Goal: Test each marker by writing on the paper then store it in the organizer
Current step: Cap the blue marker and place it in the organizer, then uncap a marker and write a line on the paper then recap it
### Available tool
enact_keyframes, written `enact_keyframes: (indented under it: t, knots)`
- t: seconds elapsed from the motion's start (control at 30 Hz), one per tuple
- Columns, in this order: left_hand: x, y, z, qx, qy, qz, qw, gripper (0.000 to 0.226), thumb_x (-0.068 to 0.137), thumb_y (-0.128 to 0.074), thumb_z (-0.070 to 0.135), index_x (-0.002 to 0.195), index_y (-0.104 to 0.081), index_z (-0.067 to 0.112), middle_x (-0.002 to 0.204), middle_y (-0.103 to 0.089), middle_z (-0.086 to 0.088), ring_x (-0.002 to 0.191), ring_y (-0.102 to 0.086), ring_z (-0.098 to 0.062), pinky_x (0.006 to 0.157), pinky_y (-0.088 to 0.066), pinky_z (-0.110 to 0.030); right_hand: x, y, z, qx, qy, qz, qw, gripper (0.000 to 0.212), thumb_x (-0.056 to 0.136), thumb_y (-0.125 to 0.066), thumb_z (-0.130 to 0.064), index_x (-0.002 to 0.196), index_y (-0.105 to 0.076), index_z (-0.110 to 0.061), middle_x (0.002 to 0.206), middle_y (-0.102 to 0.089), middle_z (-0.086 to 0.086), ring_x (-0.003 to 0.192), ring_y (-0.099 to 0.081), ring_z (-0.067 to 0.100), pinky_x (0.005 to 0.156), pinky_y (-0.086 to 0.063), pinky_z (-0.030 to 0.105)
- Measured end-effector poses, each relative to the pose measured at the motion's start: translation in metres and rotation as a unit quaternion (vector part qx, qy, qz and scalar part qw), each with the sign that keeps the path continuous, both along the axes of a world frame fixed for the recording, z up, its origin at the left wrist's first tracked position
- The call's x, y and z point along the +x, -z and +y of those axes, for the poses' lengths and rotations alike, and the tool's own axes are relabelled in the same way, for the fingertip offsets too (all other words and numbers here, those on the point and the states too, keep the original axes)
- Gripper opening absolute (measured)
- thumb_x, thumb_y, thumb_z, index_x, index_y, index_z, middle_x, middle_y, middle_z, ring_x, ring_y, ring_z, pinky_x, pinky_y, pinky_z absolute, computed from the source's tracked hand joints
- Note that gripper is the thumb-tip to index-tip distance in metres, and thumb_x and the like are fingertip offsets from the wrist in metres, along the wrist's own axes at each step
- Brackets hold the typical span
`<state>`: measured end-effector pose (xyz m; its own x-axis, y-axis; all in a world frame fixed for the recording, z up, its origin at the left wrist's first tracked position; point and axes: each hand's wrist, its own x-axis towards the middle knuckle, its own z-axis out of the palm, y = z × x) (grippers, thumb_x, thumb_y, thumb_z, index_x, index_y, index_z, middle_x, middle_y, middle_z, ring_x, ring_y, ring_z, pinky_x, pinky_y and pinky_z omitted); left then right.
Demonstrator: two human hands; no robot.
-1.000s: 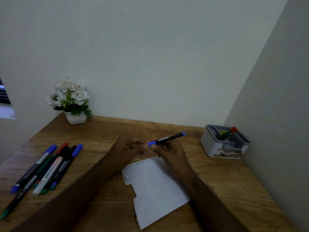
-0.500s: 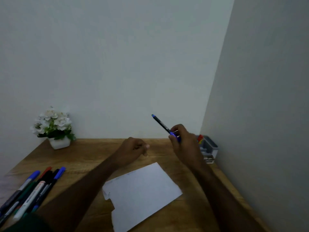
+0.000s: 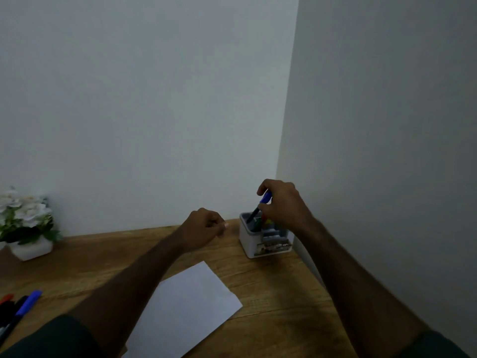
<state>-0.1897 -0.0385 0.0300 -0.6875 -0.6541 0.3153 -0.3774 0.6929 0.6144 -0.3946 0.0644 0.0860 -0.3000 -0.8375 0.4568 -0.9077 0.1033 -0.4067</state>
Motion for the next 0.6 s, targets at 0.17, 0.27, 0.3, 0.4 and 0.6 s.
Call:
enact_keyframes:
  t: [0.17, 0.27, 0.3, 0.4, 0.6]
  knots:
    - [0.001, 0.006, -0.001, 0.001, 0.001, -0.02, 1.0, 0.026, 0.093, -0.061, 0.034, 0.078, -0.074, 0.018, 0.079, -0.073, 0.006, 0.077, -0.067, -0.011, 0.083, -0.055, -0.039, 0.012, 0.006, -0.01, 0.038, -0.022, -0.017, 0.999, 0.033, 0.077, -0.08, -0.012, 0.105, -0.064, -0.019, 0.104, -0.067, 0.004, 0.089, -0.064, 0.017, 0.08, -0.059, 0.034]
    - [0.006, 0.006, -0.003, -0.001, 0.0, -0.023, 1.0, 0.027, 0.093, -0.061, 0.038, 0.076, -0.073, 0.021, 0.078, -0.073, 0.004, 0.076, -0.067, -0.015, 0.082, -0.056, -0.043, 0.016, 0.007, -0.012, 0.05, -0.026, -0.015, 0.998, 0.028, 0.077, -0.079, -0.015, 0.102, -0.065, -0.02, 0.096, -0.069, 0.0, 0.089, -0.064, 0.015, 0.082, -0.059, 0.039]
    - [0.008, 0.005, -0.003, -0.005, -0.001, -0.022, 1.0, 0.027, 0.092, -0.061, 0.038, 0.075, -0.073, 0.021, 0.077, -0.073, 0.004, 0.076, -0.067, -0.016, 0.082, -0.055, -0.044, 0.016, 0.007, -0.012, 0.045, -0.027, -0.011, 0.999, 0.025, 0.078, -0.078, -0.016, 0.1, -0.066, -0.02, 0.093, -0.068, -0.003, 0.09, -0.063, 0.015, 0.081, -0.059, 0.039]
    - [0.014, 0.001, -0.002, -0.007, -0.003, -0.015, 1.0, 0.026, 0.092, -0.062, 0.035, 0.076, -0.074, 0.019, 0.078, -0.073, 0.006, 0.077, -0.067, -0.015, 0.082, -0.055, -0.043, 0.022, 0.003, -0.007, 0.014, -0.038, 0.005, 0.999, 0.02, 0.079, -0.077, -0.017, 0.098, -0.068, -0.016, 0.09, -0.068, -0.003, 0.088, -0.061, 0.013, 0.079, -0.056, 0.032]
    - [0.05, -0.002, 0.0, -0.01, -0.022, -0.005, 1.0, 0.024, 0.091, -0.063, 0.035, 0.075, -0.074, 0.02, 0.075, -0.073, 0.007, 0.074, -0.067, -0.013, 0.078, -0.055, -0.04, 0.068, 0.007, -0.007, -0.059, -0.095, -0.007, 0.994, 0.007, 0.083, -0.074, -0.016, 0.088, -0.07, -0.016, 0.084, -0.068, -0.006, 0.074, -0.057, 0.006, 0.066, -0.04, 0.016]
